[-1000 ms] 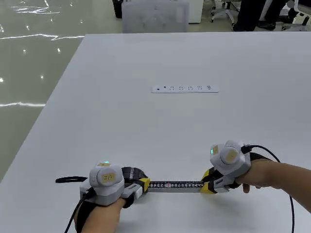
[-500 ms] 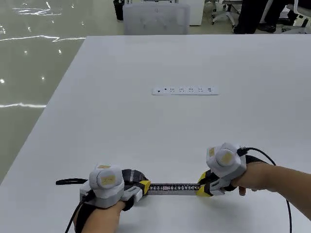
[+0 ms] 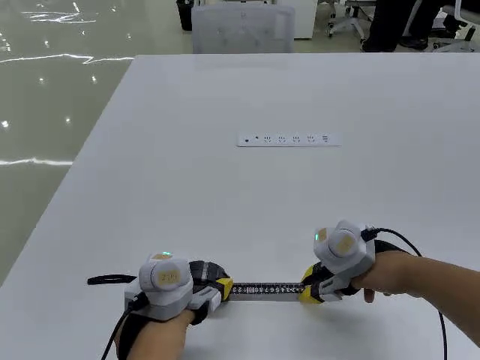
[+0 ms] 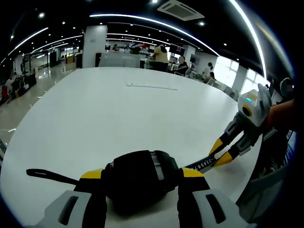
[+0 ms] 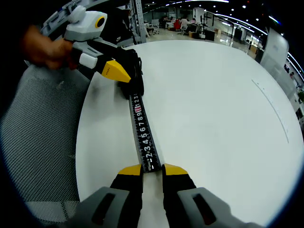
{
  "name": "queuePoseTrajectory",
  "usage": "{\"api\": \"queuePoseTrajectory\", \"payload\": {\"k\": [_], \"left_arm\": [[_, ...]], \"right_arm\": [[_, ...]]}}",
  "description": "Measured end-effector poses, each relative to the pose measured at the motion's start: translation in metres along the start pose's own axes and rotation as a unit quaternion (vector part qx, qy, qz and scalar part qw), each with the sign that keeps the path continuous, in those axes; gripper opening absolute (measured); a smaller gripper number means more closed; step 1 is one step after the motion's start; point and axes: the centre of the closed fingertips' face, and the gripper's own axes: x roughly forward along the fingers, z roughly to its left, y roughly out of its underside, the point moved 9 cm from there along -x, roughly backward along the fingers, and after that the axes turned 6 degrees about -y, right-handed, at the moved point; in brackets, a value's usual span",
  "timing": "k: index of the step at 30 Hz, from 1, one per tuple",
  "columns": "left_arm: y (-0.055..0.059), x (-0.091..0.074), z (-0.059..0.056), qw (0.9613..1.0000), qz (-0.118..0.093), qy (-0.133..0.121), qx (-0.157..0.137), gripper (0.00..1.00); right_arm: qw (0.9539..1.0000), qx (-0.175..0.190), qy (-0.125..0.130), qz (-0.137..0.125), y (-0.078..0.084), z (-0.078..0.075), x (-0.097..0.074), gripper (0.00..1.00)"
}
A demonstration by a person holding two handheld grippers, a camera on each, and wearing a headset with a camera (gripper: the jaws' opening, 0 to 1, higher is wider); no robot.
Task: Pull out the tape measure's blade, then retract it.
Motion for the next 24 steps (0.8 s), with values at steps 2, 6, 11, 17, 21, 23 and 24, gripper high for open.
{"api": "queuePoseTrajectory", "payload": {"k": [2,6,11,17,21,23,24], "left_arm": [[-0.0001,0.0,0.0,1.0,0.0,0.0,0.002,0.56],[-0.0002,-0.0001,-0.0003,1.0,0.0,0.0,0.001,0.56],[-0.0005,0.0001,0.0002,1.0,0.0,0.0,-0.004,0.56],[-0.0002,0.0,-0.0001,1.0,0.001,0.002,-0.002,0.56],[-0.0002,0.0003,0.0003,1.0,0.001,0.003,-0.002,0.56],[-0.0003,0.0004,0.0004,1.0,0.001,0.004,-0.002,0.56],[-0.0004,0.0005,0.0005,1.0,0.001,0.004,-0.001,0.56]], "right_arm": [[1.0,0.001,0.0,-0.001,-0.0009,0.0004,0.0002,0.14],[1.0,0.0,0.002,-0.003,-0.0028,0.0016,0.0018,0.14],[1.0,-0.001,0.002,-0.004,-0.0041,0.0012,0.0035,0.14],[1.0,0.0,0.002,-0.005,-0.0061,0.0014,0.005,0.14],[1.0,0.0,0.002,-0.006,-0.0076,0.0017,0.0067,0.14],[1.0,0.0,0.002,-0.006,-0.0092,0.0029,0.0074,0.14],[1.0,0.001,0.002,-0.006,-0.0095,0.0028,0.008,0.14]]}}
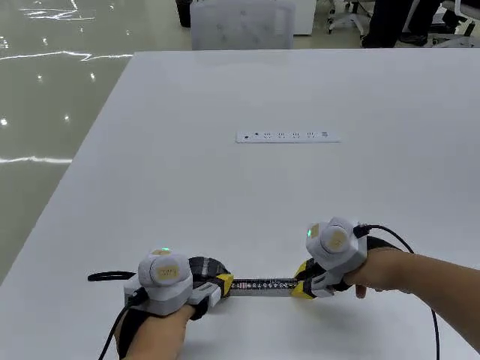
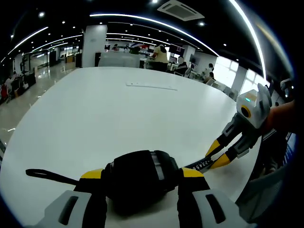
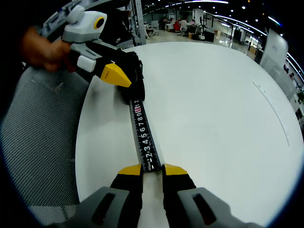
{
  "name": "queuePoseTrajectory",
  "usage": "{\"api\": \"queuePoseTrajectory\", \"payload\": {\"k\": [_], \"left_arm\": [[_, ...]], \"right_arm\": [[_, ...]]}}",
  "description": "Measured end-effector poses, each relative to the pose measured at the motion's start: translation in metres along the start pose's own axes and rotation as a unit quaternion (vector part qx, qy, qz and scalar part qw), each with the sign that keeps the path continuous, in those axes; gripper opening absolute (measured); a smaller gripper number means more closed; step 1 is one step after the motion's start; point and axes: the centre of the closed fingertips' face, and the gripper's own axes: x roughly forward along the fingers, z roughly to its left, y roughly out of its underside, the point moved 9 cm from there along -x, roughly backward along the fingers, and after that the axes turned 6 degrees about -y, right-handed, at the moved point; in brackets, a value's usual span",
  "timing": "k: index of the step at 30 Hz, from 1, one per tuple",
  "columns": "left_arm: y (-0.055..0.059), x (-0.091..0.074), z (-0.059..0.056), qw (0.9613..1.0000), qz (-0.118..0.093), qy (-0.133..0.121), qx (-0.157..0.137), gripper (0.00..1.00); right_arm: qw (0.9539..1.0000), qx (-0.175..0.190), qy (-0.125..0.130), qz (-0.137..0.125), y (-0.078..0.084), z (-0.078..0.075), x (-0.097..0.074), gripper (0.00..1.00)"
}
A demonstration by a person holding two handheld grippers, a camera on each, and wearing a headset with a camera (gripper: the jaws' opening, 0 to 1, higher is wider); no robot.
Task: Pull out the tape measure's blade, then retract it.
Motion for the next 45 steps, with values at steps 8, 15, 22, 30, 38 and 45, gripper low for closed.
{"api": "queuePoseTrajectory", "payload": {"k": [8,15,22,30,38,45], "left_arm": [[0.0,0.0,0.0,1.0,0.002,0.002,0.003,0.56],[0.0,0.0,0.001,1.0,0.003,0.003,0.0,0.56],[-0.001,0.0,0.002,1.0,0.005,0.006,-0.005,0.56],[-0.001,-0.001,0.002,0.9999,0.006,0.008,-0.004,0.56],[-0.001,-0.001,0.002,0.9999,0.006,0.008,-0.005,0.56],[0.0,-0.001,0.002,0.9999,0.005,0.007,-0.006,0.56]], "right_arm": [[1.0,0.002,-0.001,-0.003,-0.003,0.001,0.002,0.14],[1.0,0.004,-0.002,-0.004,-0.007,0.002,0.005,0.14],[1.0,0.005,-0.003,-0.008,-0.01,0.004,0.007,0.14],[0.9998,0.002,-0.005,-0.017,-0.014,0.007,0.012,0.14],[0.9999,0.0,-0.006,-0.016,-0.016,0.007,0.013,0.14],[0.9998,0.0,-0.007,-0.018,-0.019,0.007,0.015,0.14]]}}
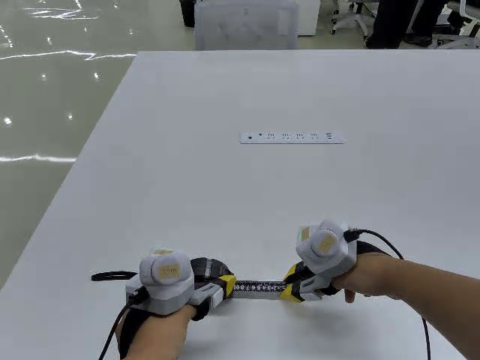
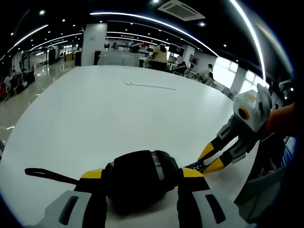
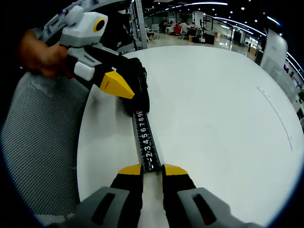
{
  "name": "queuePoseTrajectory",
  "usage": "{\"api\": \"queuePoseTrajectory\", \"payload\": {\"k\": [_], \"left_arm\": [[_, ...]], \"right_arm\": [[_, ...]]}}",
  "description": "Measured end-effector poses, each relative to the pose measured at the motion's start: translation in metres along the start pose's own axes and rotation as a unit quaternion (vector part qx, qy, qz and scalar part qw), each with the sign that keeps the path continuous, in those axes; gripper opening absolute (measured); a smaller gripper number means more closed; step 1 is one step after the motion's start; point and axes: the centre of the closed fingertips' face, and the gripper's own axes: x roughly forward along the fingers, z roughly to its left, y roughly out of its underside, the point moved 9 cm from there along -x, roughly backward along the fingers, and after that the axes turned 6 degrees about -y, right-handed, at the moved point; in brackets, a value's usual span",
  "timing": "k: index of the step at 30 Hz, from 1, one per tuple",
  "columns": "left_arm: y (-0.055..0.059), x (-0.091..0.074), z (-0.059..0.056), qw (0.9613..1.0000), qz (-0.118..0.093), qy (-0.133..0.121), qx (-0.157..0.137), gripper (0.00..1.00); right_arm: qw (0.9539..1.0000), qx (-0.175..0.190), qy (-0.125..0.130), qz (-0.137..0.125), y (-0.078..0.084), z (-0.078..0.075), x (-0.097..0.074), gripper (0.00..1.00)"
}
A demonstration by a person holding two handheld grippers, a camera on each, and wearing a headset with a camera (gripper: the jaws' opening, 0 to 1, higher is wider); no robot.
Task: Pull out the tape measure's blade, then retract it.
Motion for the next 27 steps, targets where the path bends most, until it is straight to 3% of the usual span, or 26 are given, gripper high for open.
{"api": "queuePoseTrajectory", "payload": {"k": [27], "left_arm": [[0.0,0.0,0.0,1.0,0.001,0.0,-0.008,0.56]], "right_arm": [[0.9999,-0.002,-0.006,-0.013,-0.015,0.001,0.013,0.13]]}}
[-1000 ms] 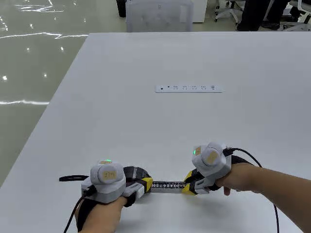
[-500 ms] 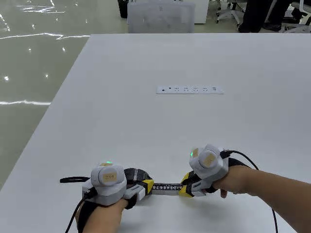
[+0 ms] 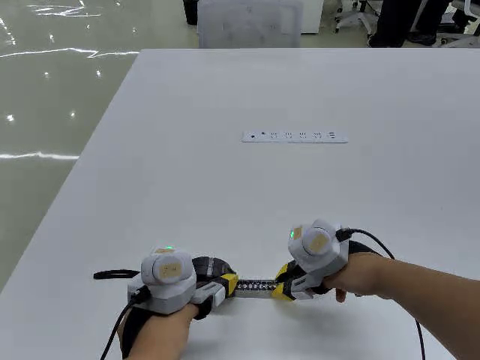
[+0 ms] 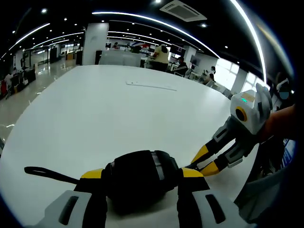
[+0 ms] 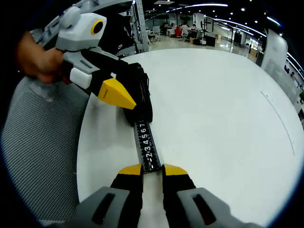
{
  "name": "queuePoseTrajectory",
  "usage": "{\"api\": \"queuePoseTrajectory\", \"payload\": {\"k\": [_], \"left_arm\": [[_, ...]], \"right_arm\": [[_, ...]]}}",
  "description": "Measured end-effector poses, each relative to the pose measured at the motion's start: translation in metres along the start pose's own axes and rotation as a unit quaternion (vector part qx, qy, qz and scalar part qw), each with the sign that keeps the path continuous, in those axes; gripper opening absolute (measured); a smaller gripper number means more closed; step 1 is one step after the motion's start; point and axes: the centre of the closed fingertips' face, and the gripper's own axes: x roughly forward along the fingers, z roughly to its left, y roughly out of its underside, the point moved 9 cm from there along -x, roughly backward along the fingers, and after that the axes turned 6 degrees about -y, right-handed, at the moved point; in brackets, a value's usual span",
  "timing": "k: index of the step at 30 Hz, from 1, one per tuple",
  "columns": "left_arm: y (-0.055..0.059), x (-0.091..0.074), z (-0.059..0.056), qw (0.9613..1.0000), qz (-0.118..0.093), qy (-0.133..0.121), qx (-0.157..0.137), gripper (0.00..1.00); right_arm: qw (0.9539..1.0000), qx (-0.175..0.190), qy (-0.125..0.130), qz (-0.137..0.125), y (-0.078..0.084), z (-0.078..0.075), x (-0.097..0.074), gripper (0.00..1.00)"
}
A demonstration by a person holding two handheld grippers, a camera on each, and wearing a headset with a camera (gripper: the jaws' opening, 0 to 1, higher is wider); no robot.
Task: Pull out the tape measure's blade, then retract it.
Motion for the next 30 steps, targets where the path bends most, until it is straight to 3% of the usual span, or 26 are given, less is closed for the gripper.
{"api": "queuePoseTrajectory", "payload": {"k": [30], "left_arm": [[0.0,0.0,0.0,1.0,0.0,0.001,-0.004,0.56]], "right_arm": [[0.9999,-0.001,-0.007,-0.013,-0.013,0.001,0.012,0.13]]}}
